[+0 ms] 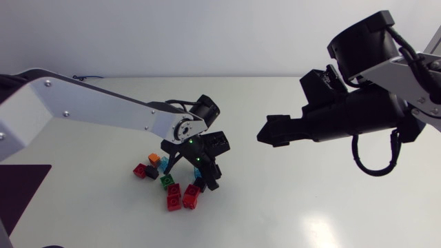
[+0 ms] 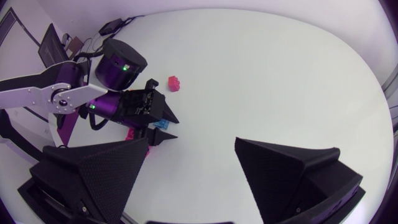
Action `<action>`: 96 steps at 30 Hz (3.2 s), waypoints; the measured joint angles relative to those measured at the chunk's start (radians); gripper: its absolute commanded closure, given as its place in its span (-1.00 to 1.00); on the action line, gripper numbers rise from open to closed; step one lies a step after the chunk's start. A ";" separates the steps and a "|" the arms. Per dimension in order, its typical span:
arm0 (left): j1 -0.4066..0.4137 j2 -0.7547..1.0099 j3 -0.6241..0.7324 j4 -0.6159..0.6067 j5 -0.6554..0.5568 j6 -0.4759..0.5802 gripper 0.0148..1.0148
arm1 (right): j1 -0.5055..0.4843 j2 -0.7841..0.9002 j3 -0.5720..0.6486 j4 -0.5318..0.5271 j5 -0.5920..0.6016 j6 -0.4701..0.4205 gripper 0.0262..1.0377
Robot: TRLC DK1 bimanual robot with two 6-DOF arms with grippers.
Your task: Sort duplo bricks by size, large to the right and small to the left
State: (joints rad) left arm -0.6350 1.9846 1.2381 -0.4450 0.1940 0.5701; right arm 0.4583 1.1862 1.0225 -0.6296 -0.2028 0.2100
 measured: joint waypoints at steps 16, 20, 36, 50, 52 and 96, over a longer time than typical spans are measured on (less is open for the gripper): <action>0.223 -0.031 -0.106 0.054 0.004 0.021 0.45 | 0.001 -0.003 0.000 0.000 0.000 0.000 -0.92; 0.295 -0.073 -0.151 0.052 0.000 0.059 0.45 | 0.002 -0.007 0.000 0.000 0.000 0.000 -0.92; -0.027 -0.280 -0.190 0.050 0.037 0.011 0.45 | 0.033 -0.010 -0.002 0.000 0.001 0.004 -0.92; -0.031 -0.249 -0.401 0.170 0.006 -0.039 0.46 | 0.033 -0.027 -0.021 -0.004 0.001 0.004 -0.92; -0.014 -0.230 -0.398 0.198 0.002 -0.045 0.46 | 0.033 -0.027 -0.024 -0.003 0.001 0.004 -0.92; 0.030 -0.415 -0.569 0.176 -0.041 -0.145 0.46 | 0.034 -0.108 -0.047 -0.023 0.000 0.015 -0.92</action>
State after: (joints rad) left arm -0.6048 1.5696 0.6693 -0.2691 0.1528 0.4248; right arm 0.4923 1.0782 0.9756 -0.6529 -0.2024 0.2249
